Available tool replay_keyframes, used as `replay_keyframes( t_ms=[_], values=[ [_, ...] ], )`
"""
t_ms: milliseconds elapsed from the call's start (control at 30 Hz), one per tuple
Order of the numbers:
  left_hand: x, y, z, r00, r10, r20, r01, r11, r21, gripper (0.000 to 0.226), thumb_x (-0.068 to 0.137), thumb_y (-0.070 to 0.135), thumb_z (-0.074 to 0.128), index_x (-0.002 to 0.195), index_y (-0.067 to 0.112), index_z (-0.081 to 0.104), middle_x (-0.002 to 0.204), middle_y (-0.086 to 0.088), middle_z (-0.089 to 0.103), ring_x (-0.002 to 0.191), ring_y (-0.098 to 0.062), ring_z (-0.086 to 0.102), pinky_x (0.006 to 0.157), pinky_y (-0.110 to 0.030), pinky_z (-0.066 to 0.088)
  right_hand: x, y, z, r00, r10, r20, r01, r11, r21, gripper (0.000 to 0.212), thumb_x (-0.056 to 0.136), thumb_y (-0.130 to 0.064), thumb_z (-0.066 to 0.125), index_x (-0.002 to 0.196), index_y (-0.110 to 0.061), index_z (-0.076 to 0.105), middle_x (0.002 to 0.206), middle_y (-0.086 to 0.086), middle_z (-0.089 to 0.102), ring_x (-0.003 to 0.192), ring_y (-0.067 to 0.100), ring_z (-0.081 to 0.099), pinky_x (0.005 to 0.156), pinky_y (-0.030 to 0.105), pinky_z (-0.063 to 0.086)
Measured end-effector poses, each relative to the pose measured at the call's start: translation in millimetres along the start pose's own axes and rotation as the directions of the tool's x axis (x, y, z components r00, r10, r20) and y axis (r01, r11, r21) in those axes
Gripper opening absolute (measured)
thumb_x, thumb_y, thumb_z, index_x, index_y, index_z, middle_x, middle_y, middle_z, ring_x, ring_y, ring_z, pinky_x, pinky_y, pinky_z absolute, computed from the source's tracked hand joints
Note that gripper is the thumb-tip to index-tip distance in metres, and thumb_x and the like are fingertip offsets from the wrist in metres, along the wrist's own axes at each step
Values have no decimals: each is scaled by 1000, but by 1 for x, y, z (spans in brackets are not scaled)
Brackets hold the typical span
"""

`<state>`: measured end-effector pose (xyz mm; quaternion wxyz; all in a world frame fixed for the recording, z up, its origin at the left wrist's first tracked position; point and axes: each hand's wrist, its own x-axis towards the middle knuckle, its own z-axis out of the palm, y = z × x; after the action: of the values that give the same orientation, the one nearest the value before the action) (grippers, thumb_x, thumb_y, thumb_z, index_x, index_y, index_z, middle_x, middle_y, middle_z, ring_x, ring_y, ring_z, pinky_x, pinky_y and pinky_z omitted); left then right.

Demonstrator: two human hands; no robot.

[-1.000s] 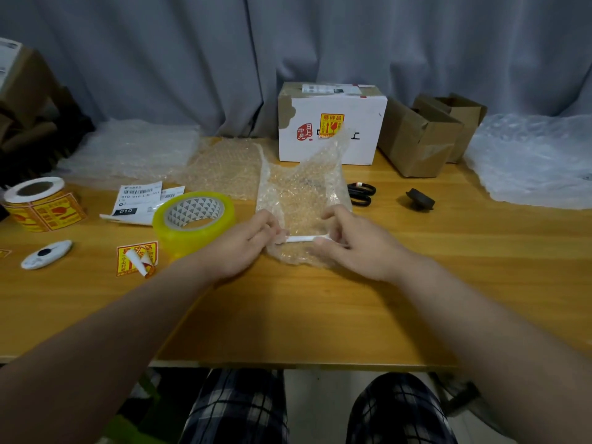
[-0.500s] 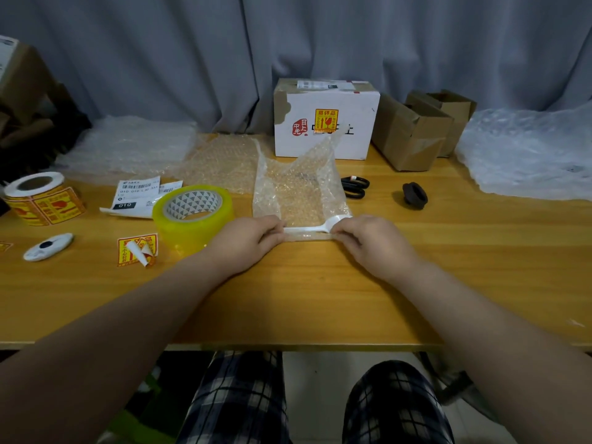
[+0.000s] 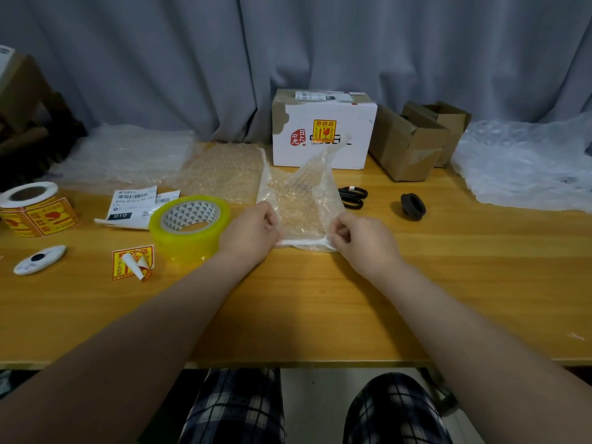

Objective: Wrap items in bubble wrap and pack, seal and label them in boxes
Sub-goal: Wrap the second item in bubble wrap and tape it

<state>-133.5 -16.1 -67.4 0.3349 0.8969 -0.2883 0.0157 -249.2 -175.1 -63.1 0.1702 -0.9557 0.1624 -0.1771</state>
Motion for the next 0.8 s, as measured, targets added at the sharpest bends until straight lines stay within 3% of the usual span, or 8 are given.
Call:
replay_keyframes(
  t_ms=[100, 200, 267, 333, 367, 500, 633, 800],
  values=[
    [1, 6, 1, 998, 43, -42, -35, 987, 158, 14, 85, 20, 60, 82, 24, 47, 96, 3, 48, 85, -19, 51, 64, -33, 42, 1, 1, -1, 1000, -3, -1, 3, 1000, 0, 5, 91, -21, 58, 93, -24, 55, 90, -8, 47, 73, 14, 52, 61, 33, 46],
    [0, 10, 0, 989, 142, -26, -131, 956, 263, 8, 88, 19, 52, 90, 22, 45, 99, 0, 42, 86, -21, 48, 62, -32, 36, 7, -1, -6, 999, -11, 52, 13, 999, -31, 16, 88, -14, 56, 89, -26, 46, 78, -7, 53, 71, 17, 53, 55, 36, 41],
    [0, 9, -3, 963, 264, 58, -266, 889, 374, 2, 94, 23, 46, 93, 22, 48, 100, 0, 46, 91, -22, 50, 62, -33, 37, 10, -2, -7, 997, -19, 76, 25, 997, -79, 15, 88, -14, 56, 84, -27, 51, 79, -7, 57, 76, 18, 57, 57, 33, 42],
    [-3, 3, -4, 928, 333, 165, -372, 813, 448, 19, 99, 35, 38, 104, 24, 52, 106, 1, 49, 101, -21, 49, 69, -33, 42, 11, 0, -6, 995, -11, 97, 20, 996, -89, 9, 90, -18, 58, 85, -26, 58, 86, -8, 60, 81, 16, 58, 60, 31, 44],
    [-5, 0, -6, 920, 332, 209, -392, 802, 450, 28, 99, 43, 36, 110, 24, 54, 110, 3, 50, 104, -20, 47, 73, -33, 43, 11, 3, -5, 994, -16, 111, 24, 997, -75, 4, 91, -23, 59, 87, -23, 61, 89, -7, 60, 83, 15, 57, 63, 31, 46],
    [-5, -7, -7, 895, 346, 283, -439, 802, 406, 42, 91, 52, 49, 114, 18, 57, 114, 2, 53, 107, -17, 44, 86, -28, 38, 1, 17, -11, 969, -134, 206, 123, 990, 66, 35, 84, -47, 65, 97, -15, 68, 96, -5, 58, 88, 12, 54, 76, 28, 47],
    [-1, -4, -6, 919, 321, 229, -384, 860, 335, 27, 95, 38, 50, 105, 16, 62, 108, 0, 58, 104, -19, 49, 87, -28, 39, -12, 33, -11, 945, -225, 239, 230, 973, 9, 38, 88, -34, 64, 123, -18, 63, 123, -6, 47, 117, 12, 39, 102, 26, 31],
    [-2, -1, -7, 933, 281, 226, -340, 893, 293, 25, 97, 32, 47, 102, 15, 64, 105, -2, 60, 96, -20, 54, 85, -33, 44, -11, 29, -10, 963, -225, 149, 207, 970, 124, 25, 97, -16, 52, 117, -11, 66, 116, 1, 62, 107, 18, 55, 95, 30, 43]
  ],
)
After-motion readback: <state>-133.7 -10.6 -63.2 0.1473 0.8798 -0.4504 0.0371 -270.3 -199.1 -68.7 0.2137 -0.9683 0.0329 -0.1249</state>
